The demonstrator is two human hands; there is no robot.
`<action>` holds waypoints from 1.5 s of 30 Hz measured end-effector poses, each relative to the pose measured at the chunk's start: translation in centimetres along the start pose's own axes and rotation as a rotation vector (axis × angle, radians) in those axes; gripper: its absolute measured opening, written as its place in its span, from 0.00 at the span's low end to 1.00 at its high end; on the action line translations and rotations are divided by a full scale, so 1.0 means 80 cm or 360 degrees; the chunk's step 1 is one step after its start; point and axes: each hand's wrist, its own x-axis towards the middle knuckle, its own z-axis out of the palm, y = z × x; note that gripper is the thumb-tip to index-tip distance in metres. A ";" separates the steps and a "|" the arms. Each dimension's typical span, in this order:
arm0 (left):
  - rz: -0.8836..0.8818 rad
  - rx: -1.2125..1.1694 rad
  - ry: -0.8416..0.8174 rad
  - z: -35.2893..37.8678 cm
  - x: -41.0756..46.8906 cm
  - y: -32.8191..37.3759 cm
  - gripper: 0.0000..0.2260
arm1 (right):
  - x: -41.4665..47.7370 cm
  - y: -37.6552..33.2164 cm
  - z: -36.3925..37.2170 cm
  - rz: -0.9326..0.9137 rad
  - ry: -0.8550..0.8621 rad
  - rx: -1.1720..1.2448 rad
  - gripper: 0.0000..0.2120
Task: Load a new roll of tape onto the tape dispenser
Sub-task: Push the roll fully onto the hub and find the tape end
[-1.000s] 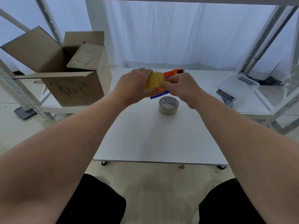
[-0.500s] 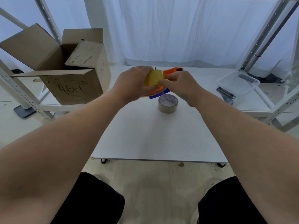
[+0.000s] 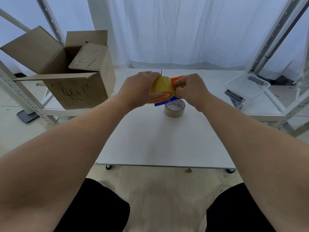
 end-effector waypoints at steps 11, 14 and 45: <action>-0.0032 -0.0028 -0.0018 -0.006 -0.001 0.002 0.31 | -0.001 -0.009 -0.003 0.0135 -0.0282 0.0294 0.09; -0.0041 -0.0062 -0.0002 -0.009 -0.002 0.002 0.31 | -0.001 -0.009 -0.006 0.0101 -0.0260 0.0265 0.10; 0.0075 -0.0022 0.0059 -0.009 -0.007 0.000 0.30 | -0.005 -0.016 0.005 0.0139 -0.0015 0.0244 0.14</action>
